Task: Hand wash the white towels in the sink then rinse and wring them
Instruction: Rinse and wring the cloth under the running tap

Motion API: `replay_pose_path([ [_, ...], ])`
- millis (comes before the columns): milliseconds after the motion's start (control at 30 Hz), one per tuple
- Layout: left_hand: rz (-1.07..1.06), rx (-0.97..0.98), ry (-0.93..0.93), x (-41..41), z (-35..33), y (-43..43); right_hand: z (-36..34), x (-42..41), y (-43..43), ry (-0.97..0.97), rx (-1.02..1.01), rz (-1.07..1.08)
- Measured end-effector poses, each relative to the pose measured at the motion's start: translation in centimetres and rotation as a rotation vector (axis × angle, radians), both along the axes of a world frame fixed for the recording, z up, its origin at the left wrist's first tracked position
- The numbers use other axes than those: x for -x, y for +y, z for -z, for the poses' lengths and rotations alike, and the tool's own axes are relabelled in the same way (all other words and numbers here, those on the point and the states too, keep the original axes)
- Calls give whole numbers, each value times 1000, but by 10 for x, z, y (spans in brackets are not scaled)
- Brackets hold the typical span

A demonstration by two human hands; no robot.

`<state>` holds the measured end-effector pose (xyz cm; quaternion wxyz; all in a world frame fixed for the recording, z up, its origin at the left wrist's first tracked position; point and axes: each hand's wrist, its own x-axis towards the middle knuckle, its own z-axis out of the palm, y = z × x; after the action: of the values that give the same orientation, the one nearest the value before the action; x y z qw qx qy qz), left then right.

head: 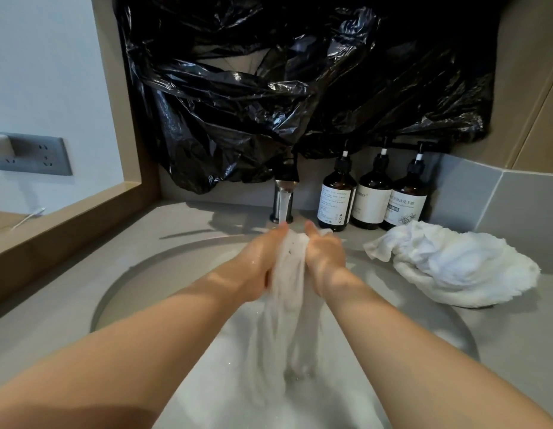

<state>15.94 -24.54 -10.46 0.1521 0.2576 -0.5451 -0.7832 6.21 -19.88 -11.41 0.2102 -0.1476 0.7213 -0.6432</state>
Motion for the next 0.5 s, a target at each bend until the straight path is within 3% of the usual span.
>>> replay_pose_path([
  [200, 93, 77, -17, -23, 4, -29, -3, 6, 30, -344, 29, -327],
  [267, 98, 70, 16, -25, 4, -32, -4, 1, 34, -297, 7, -417],
  [367, 34, 157, -25, -23, 0, -29, 0, 0, 22, -214, 32, -327],
  [467, -150, 207, -53, -10, 1, -25, -3, -14, 8, 91, 29, -242],
  [500, -206, 120, -7, -6, 1, -23, -5, -22, 4, 185, 30, -251],
])
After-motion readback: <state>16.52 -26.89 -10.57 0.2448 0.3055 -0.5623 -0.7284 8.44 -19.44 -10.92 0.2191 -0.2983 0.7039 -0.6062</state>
